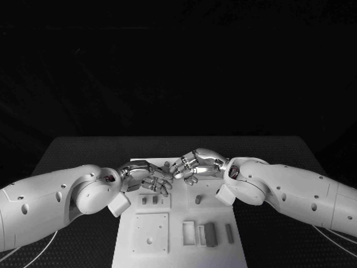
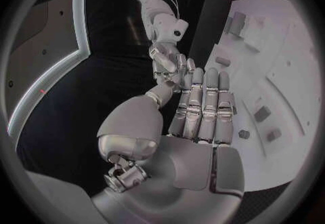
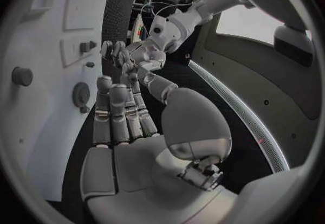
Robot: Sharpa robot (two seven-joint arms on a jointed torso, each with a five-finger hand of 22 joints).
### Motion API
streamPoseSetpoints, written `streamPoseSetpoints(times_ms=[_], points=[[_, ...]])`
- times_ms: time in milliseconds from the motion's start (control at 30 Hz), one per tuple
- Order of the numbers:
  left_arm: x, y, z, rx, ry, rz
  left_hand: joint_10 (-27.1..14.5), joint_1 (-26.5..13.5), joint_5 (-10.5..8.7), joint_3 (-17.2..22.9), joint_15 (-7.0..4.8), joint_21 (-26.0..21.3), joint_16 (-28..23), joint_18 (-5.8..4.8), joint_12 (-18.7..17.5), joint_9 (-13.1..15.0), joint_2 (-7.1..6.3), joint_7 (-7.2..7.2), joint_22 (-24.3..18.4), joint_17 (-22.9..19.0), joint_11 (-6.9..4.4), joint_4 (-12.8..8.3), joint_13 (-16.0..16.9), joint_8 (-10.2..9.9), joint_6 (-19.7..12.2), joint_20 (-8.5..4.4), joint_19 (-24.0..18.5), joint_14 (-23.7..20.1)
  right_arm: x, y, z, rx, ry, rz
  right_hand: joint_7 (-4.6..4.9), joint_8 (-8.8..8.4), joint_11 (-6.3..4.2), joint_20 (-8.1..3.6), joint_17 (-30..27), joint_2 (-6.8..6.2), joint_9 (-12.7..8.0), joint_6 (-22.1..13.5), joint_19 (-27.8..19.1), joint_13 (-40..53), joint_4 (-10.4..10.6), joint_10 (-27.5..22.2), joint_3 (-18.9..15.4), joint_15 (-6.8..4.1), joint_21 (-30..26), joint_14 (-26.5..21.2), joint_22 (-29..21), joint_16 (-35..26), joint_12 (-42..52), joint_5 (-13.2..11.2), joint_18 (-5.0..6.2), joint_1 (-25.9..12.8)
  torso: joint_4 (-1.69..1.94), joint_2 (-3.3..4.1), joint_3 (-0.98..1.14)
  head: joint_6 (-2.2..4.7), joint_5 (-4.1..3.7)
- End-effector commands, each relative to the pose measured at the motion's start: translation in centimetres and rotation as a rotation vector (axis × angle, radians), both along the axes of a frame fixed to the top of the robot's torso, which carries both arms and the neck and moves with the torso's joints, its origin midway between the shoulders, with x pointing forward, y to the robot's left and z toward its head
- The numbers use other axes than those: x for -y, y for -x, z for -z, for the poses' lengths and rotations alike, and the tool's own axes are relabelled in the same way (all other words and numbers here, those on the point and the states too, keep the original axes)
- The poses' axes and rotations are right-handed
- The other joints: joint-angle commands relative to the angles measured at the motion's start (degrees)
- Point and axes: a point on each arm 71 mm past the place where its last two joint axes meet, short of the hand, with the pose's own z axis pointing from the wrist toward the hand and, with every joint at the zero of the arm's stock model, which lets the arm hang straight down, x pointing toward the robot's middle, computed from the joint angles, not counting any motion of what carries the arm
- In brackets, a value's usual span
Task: Assemble the parts on the task board
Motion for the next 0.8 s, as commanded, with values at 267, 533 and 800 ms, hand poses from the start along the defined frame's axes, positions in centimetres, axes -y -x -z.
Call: streamPoseSetpoints(times_ms=[267, 533, 800], points=[[0.29, 0.10, -0.15, 0.004, 0.013, 0.021, 0.4, 0.3, 0.01, 0.4, 0.01, 0.3, -0.3, -0.09, 0.2, 0.1, 0.37, -0.01, 0.1, 0.1, -0.06, 0.1, 0.1, 0.3, 0.5, -0.19, 0.4, 0.6, -0.42, 0.10, -0.12, 0.027, -0.002, -0.013, -0.24, 0.81, -0.71, -0.41, -0.1, 0.88, 0.0, 1.6, 0.4, 0.1, 0.0, 2.2, 0.5, -0.93, 0.2, 0.3, 0.7, 0.4, 0.5, -0.1, 0.70, 0.6, 0.01, -0.01, -0.01, -0.06, 0.06], [0.23, 0.14, -0.14, 0.001, 0.012, 0.023, 0.5, 0.4, 0.01, 0.4, 0.00, 0.3, -0.3, -0.09, 0.2, 0.2, 0.35, 0.01, 0.1, 0.2, -0.08, 0.1, 0.1, 0.3, 0.5, -0.20, 0.4, 0.6, -0.37, -0.01, -0.13, 0.035, 0.001, 0.002, -0.26, 0.77, -0.73, -0.49, -0.2, 0.62, -0.1, 1.6, 0.5, 0.0, 0.0, 2.2, 0.6, -0.97, 0.3, 0.4, 0.7, 0.4, 0.2, -0.1, 0.70, 0.8, -0.01, 0.01, -0.03, 0.00, 0.03], [0.13, 0.14, -0.14, 0.002, 0.011, 0.020, 0.5, 0.4, 0.01, 0.5, -0.01, 0.3, -0.3, -0.09, 0.2, 0.2, 0.35, 0.02, 0.1, 0.2, -0.09, 0.1, 0.1, 0.3, 0.5, -0.21, 0.4, 0.6, -0.47, 0.08, -0.05, 0.042, 0.023, -0.013, -0.14, 0.48, -0.56, -0.61, -0.3, -1.46, -0.4, 1.2, 0.5, -0.4, 0.0, 1.9, 0.4, -0.81, 0.3, 0.4, 0.8, 0.4, -0.6, -0.1, 0.70, 1.2, -0.01, 0.00, -0.03, 0.00, 0.03]])
